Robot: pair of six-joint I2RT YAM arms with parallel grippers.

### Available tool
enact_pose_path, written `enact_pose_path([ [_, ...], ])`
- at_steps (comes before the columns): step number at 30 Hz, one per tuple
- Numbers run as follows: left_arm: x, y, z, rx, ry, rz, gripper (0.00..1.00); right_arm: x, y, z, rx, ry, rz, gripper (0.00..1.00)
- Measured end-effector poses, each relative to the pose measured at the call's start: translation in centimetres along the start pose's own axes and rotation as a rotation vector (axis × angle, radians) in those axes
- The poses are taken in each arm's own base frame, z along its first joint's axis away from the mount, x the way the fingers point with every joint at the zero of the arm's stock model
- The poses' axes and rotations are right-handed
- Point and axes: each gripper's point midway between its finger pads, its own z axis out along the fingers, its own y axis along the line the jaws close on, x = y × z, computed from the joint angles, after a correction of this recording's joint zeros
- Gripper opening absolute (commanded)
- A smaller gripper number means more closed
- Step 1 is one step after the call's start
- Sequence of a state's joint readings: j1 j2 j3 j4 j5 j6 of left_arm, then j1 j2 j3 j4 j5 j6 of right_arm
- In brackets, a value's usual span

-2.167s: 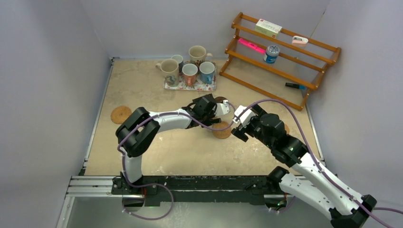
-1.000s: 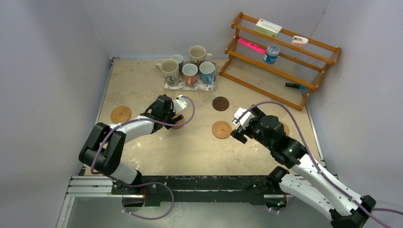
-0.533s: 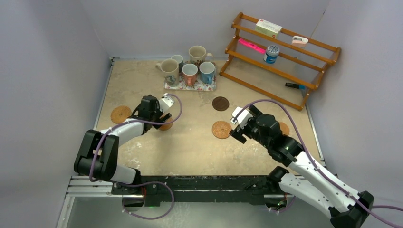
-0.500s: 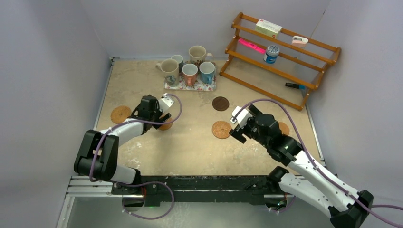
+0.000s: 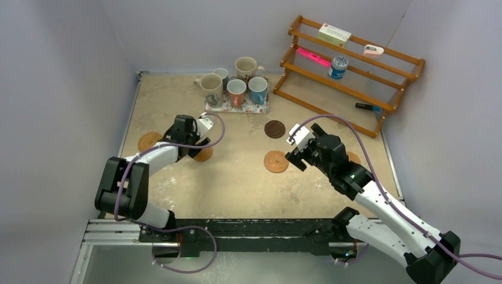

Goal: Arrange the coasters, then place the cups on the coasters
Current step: Move the coaster to the center of the board.

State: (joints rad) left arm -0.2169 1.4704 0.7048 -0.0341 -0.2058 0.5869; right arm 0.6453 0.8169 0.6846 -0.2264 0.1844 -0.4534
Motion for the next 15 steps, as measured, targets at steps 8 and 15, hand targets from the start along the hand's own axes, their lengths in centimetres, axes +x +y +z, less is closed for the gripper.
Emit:
enact_pose_path([
  [8, -1.0, 0.8, 1.4, -0.018, 0.003, -0.007, 1.0, -1.0, -0.2, -0.6, 0.002, -0.047, 0.009, 0.99],
  [15, -2.7, 0.9, -0.8, 0.021, -0.078, -0.032, 1.0, -1.0, -0.3, -0.6, 0.003, -0.048, 0.013, 0.99],
])
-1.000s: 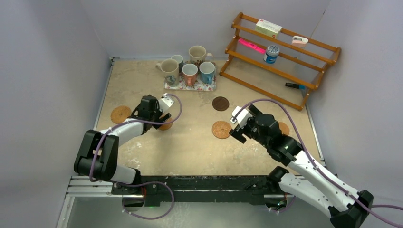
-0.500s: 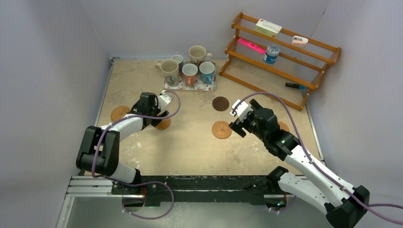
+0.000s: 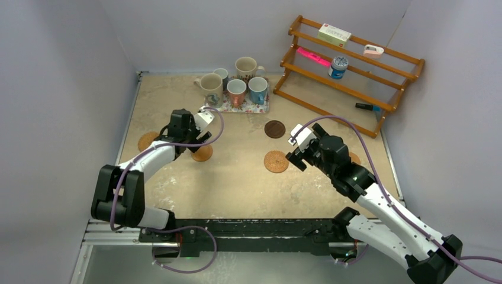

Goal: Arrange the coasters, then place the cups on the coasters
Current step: Move the coaster to the center of the board.

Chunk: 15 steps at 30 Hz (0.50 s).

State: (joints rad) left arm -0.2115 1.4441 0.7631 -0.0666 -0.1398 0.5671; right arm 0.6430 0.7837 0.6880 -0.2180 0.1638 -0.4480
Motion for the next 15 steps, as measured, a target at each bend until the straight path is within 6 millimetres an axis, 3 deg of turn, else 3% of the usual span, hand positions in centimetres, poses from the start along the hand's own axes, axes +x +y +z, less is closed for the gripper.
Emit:
enact_pose_path([
  [5, -0.8, 0.0, -1.0, 0.012, -0.047, -0.003, 1.0, -0.2, -0.1, -0.1, 0.004, -0.011, 0.003, 0.99],
  [12, 1.9, -2.2, 0.5, 0.07, 0.038, 0.01, 1.0, -0.8, -0.4, -0.5, 0.015, -0.038, 0.008, 0.99],
  [15, 2.1, -2.2, 1.1, 0.065, 0.047, 0.01, 1.0, -0.9, -0.5, -0.6, 0.018, -0.045, 0.009, 0.99],
])
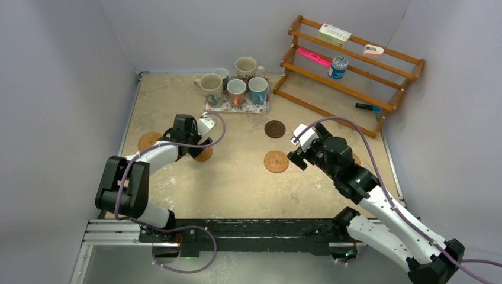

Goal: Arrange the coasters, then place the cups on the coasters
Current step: Move the coaster to the center of the board.

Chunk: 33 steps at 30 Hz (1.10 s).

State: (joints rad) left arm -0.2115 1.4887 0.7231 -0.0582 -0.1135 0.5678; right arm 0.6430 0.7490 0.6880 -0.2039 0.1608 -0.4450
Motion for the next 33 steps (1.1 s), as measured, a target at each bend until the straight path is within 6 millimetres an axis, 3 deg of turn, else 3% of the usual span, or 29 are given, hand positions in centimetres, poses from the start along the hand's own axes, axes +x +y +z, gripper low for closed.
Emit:
enact_pose_path([
  [14, -0.8, 3.2, 1.8, -0.151, 0.025, -0.012, 1.0, -0.2, -0.2, -0.4, 0.009, -0.017, 0.002, 0.99],
  [33, 0.3, 5.2, 1.9, -0.232, 0.084, -0.031, 1.0, -0.4, -0.3, -0.5, 0.017, -0.027, 0.004, 0.99],
])
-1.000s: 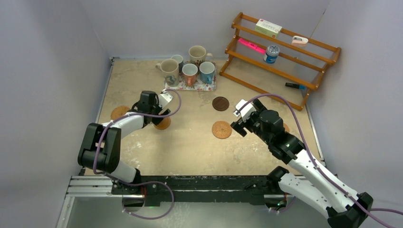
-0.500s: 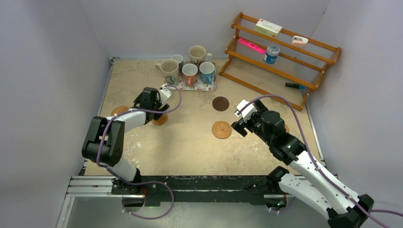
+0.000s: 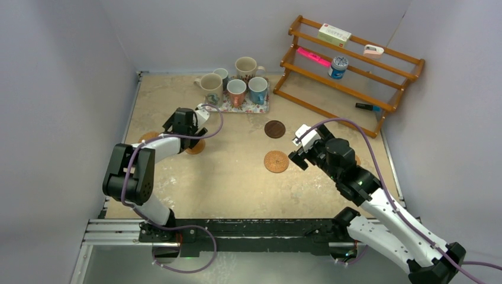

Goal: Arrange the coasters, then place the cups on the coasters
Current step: Move the coaster to the center of the board.

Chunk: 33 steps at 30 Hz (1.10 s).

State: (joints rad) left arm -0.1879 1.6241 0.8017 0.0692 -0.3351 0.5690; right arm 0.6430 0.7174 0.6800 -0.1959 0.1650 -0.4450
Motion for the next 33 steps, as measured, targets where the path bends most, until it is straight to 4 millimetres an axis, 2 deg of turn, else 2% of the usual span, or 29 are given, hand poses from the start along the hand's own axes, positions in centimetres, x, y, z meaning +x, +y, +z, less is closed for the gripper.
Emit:
enact_pose_path([
  [9, 0.2, 0.4, 0.3, 0.009, 0.01, -0.01, 1.0, 0.1, 0.1, 0.2, -0.003, 0.008, -0.002, 0.99],
  [13, -0.2, -0.2, -1.0, 0.084, -0.006, -0.016, 1.0, 0.9, 0.6, 1.1, -0.021, 0.046, -0.008, 0.99],
  [18, -3.3, 1.8, -5.3, 0.106, -0.135, -0.065, 1.0, 1.5, 1.1, 2.7, -0.054, 0.114, -0.024, 0.99],
  [21, -5.1, 3.4, -9.1, 0.091, -0.246, -0.095, 1.0, 0.7, 0.8, 3.5, -0.056, 0.117, -0.033, 0.99],
  [23, -5.5, 4.0, -11.5, 0.086, -0.311, -0.113, 1.0, -0.1, 0.5, 4.2, -0.052, 0.106, -0.043, 0.99],
  [27, -4.3, 2.8, -15.7, 0.129, -0.401, -0.119, 1.0, -1.6, 0.0, 6.4, -0.036, 0.07, -0.067, 0.99],
  [30, -3.2, 1.7, -18.5, 0.161, -0.462, -0.116, 1.0, -1.6, 0.3, 9.1, -0.051, 0.099, -0.079, 0.99],
  [33, -2.5, 1.1, -20.5, 0.163, -0.526, -0.12, 1.0, -2.6, 0.2, 12.4, -0.049, 0.113, -0.073, 0.99],
])
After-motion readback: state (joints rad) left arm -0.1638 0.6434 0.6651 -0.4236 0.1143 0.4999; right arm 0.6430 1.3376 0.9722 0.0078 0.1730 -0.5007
